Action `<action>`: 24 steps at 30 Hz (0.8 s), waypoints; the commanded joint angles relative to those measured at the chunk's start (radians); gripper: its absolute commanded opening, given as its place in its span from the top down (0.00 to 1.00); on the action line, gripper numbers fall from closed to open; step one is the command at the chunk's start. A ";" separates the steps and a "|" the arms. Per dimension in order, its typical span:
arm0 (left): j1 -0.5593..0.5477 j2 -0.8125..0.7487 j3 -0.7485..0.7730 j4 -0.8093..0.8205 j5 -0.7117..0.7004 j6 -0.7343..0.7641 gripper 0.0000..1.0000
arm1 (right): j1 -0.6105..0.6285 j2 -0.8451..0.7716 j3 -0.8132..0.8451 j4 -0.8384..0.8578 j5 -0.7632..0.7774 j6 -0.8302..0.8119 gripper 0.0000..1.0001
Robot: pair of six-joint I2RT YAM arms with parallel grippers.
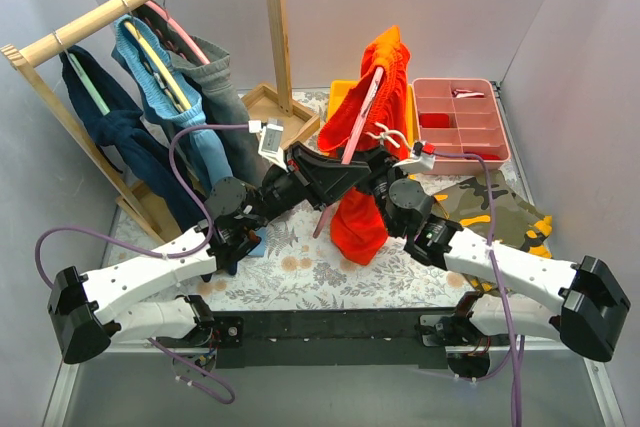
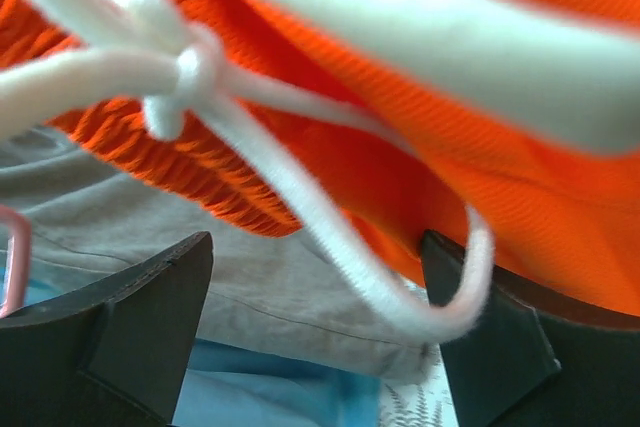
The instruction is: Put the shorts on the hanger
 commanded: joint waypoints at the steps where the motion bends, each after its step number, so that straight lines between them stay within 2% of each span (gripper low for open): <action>1: -0.005 -0.021 0.079 0.123 0.001 0.054 1.00 | 0.032 0.036 0.041 0.135 0.130 0.027 0.07; 11: -0.013 -0.023 0.079 0.137 -0.001 0.043 1.00 | 0.051 0.100 0.117 0.082 0.317 0.120 0.01; 19: -0.014 -0.023 0.082 0.145 -0.002 0.043 1.00 | 0.051 0.130 0.196 -0.015 0.415 0.155 0.02; 20: -0.016 -0.023 0.081 0.148 -0.001 0.043 1.00 | 0.051 0.136 0.211 -0.061 0.424 0.191 0.05; 21: -0.016 -0.021 0.079 0.154 -0.001 0.044 1.00 | 0.049 0.140 0.226 -0.167 0.433 0.242 0.13; 23: -0.017 -0.021 0.082 0.157 -0.001 0.044 1.00 | 0.047 0.142 0.254 -0.241 0.437 0.275 0.25; 24: -0.017 -0.020 0.082 0.165 -0.001 0.044 1.00 | 0.046 0.139 0.252 -0.281 0.428 0.290 0.40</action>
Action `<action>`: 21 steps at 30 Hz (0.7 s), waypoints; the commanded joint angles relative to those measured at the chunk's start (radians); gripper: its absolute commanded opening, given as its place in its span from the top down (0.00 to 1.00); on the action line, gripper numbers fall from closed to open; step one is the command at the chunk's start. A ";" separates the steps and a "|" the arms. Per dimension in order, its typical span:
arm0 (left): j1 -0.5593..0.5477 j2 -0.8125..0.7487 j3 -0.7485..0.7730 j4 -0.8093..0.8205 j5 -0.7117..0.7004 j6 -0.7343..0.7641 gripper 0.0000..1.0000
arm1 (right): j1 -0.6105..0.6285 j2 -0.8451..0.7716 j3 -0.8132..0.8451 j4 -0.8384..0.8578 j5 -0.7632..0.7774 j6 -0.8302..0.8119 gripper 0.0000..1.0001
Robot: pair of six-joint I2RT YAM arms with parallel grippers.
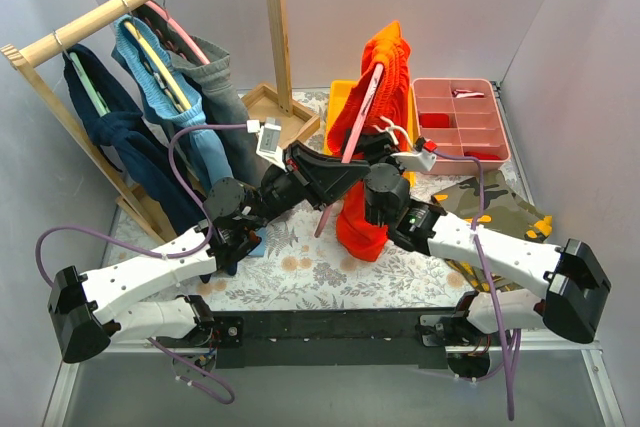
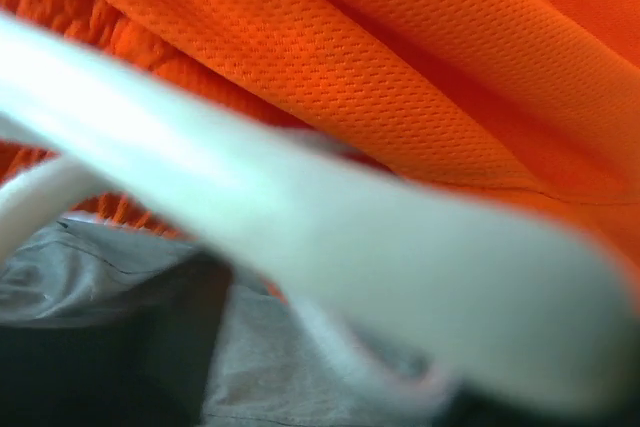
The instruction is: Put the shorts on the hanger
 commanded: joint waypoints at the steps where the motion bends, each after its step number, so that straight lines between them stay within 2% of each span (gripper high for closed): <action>1: -0.006 -0.020 0.069 0.149 0.003 0.045 1.00 | 0.002 -0.006 0.053 -0.184 0.081 0.115 0.49; 2: -0.007 -0.017 0.069 0.151 0.003 0.045 1.00 | 0.000 -0.018 0.047 -0.190 0.075 0.107 0.58; 3: -0.007 -0.018 0.067 0.163 0.003 0.043 1.00 | 0.002 -0.026 0.038 -0.201 0.056 0.106 0.73; 6: -0.007 -0.012 0.058 0.200 -0.009 0.036 1.00 | 0.000 -0.069 -0.002 -0.230 -0.022 0.072 0.95; 7: -0.007 -0.006 0.058 0.214 -0.014 0.031 1.00 | 0.000 -0.078 -0.013 -0.232 -0.049 0.055 0.99; 8: -0.007 -0.003 0.055 0.228 -0.019 0.020 1.00 | 0.000 -0.098 -0.040 -0.238 -0.073 0.034 0.99; 9: -0.007 0.028 0.051 0.304 -0.029 -0.003 1.00 | 0.006 -0.150 -0.111 -0.226 -0.238 -0.019 0.99; 15: -0.007 0.066 0.040 0.372 -0.083 -0.024 1.00 | 0.014 -0.297 -0.251 -0.216 -0.447 -0.093 0.99; 21: -0.007 0.066 -0.021 0.418 -0.166 -0.044 1.00 | 0.020 -0.373 -0.298 -0.368 -0.662 -0.140 0.99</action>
